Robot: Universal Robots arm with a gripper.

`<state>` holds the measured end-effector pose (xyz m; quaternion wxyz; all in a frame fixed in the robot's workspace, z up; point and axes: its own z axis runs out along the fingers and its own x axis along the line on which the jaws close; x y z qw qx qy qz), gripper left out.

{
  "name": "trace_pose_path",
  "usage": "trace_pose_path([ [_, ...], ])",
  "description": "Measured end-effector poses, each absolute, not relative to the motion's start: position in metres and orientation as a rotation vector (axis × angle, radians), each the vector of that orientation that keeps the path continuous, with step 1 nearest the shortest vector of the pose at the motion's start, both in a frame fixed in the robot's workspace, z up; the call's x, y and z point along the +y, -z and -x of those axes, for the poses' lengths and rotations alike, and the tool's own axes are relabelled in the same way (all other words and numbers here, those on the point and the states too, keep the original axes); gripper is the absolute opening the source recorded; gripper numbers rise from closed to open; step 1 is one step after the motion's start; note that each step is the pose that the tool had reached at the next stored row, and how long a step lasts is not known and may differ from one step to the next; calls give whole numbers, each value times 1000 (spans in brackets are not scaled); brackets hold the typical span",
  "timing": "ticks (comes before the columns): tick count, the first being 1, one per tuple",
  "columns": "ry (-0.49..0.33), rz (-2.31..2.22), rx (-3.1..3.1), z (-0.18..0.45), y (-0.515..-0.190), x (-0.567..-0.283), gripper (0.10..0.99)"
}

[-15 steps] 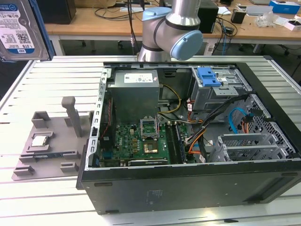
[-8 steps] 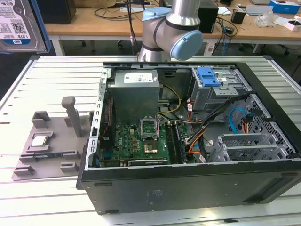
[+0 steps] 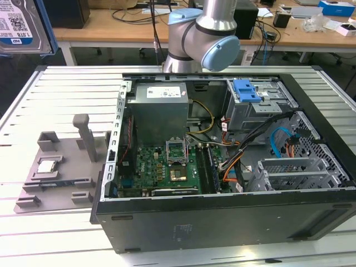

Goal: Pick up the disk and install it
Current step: 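Pick up the disk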

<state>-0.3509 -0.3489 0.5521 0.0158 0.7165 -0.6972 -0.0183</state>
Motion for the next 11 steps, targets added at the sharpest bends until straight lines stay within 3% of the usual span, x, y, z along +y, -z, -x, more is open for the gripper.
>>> trace_pose_path([
  [11,80,-2239,-2178,345,-550,-351,365],
])
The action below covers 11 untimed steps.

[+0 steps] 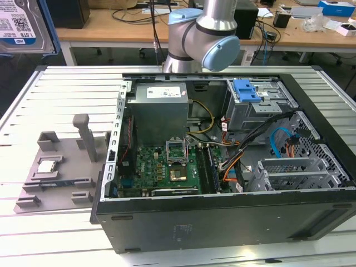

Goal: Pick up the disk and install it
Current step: 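Pick up the disk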

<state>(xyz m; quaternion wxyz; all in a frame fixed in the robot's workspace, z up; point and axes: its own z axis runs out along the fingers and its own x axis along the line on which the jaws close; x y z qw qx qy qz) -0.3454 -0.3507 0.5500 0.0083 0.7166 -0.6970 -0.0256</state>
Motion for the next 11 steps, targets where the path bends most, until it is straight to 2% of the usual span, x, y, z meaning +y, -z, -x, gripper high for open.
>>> trace_pose_path([
  [11,80,-2240,-2178,294,-545,-351,365],
])
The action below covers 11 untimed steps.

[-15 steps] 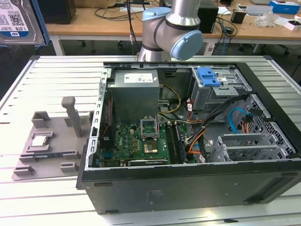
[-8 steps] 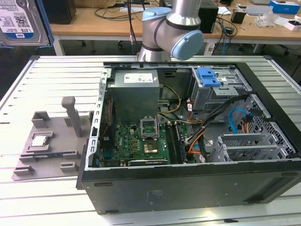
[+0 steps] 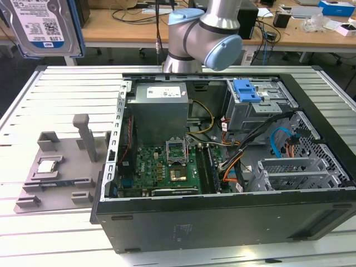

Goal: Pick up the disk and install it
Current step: 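Pick up the disk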

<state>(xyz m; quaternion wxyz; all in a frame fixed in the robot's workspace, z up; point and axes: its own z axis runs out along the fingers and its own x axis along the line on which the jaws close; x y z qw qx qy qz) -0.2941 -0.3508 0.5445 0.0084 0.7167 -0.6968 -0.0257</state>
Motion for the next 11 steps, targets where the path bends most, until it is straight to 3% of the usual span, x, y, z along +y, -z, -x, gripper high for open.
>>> trace_pose_path([
  [11,80,-2240,-2177,228,-544,-351,365],
])
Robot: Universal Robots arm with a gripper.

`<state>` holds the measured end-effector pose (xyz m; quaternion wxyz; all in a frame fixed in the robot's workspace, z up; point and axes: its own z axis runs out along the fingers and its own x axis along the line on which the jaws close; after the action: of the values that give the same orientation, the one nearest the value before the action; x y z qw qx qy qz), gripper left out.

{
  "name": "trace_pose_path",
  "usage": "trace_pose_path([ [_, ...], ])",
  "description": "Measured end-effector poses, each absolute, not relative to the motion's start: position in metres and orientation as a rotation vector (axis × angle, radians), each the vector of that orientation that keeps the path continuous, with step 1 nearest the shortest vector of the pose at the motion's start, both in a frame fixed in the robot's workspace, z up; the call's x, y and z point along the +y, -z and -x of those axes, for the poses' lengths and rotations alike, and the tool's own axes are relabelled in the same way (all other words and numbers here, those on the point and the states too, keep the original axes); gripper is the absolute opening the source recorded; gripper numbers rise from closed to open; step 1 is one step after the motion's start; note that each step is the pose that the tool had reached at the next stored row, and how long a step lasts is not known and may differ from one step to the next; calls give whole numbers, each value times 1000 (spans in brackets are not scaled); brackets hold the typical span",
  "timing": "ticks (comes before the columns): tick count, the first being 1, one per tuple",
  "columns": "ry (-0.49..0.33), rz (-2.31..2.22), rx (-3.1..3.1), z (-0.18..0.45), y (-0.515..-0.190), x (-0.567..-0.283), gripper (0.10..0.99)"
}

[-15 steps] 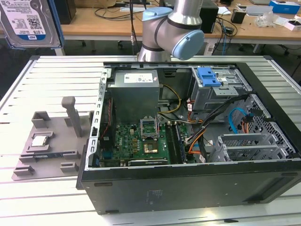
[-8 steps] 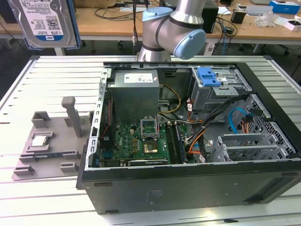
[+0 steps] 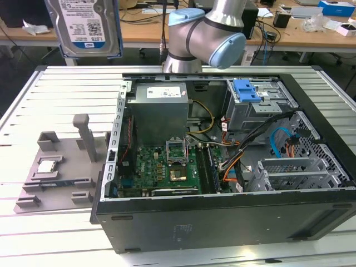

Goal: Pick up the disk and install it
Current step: 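Pick up the disk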

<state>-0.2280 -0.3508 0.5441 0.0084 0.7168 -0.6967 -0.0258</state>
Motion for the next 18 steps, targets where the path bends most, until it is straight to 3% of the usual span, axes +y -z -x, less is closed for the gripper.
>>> trace_pose_path([
  [18,81,-2240,-2176,154,-544,-351,365],
])
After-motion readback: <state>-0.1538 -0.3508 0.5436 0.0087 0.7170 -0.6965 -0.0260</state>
